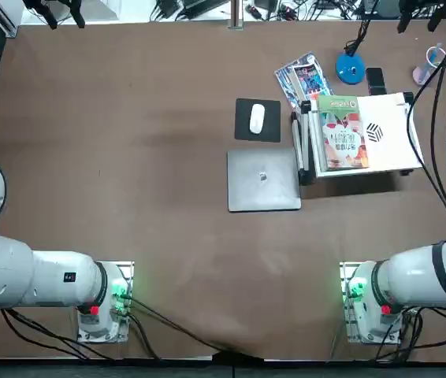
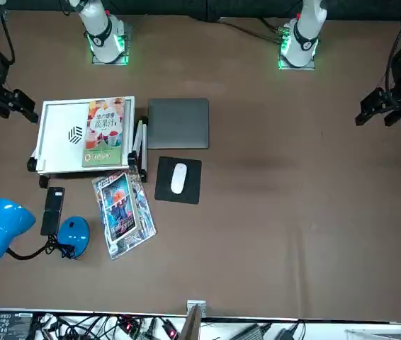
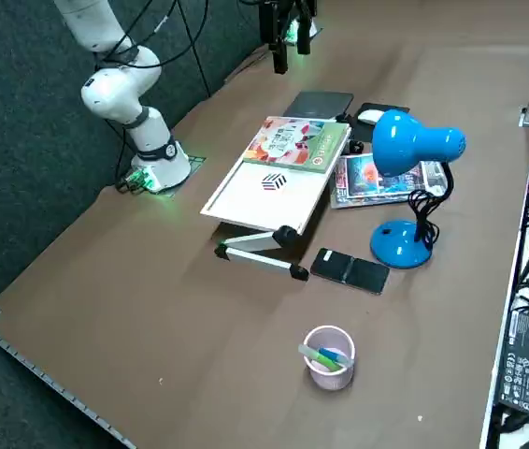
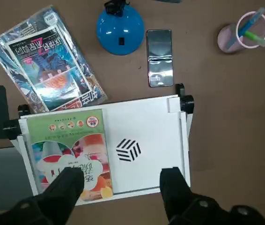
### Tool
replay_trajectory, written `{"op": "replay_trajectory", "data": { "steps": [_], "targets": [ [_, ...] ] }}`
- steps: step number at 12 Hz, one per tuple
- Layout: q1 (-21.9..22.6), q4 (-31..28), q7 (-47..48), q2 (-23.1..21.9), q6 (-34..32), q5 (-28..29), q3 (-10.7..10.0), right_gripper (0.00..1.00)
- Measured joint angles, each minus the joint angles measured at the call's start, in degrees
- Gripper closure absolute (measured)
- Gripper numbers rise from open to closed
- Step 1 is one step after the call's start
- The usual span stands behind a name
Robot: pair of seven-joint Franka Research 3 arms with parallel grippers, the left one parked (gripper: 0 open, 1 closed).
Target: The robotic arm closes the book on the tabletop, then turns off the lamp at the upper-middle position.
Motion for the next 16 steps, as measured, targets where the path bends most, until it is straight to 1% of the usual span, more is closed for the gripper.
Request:
{"op": "replay_trajectory", "data": {
  "steps": [1,3,9,12,16],
  "targets": [
    [-1.5,0.2,-1.2,0.0,0.0,0.1,0.9,0.0],
    [-2.8,0.3,-1.9,0.0,0.0,0.4,1.6,0.0],
    [-3.0,0.4,-1.7,0.1,0.0,0.9,2.4,0.0],
    [-3.0,0.4,-0.7,0.3,0.0,2.7,2.4,0.0],
    [-3.2,0.4,-0.7,0.5,0.0,3.1,2.4,0.0]
  ]
}}
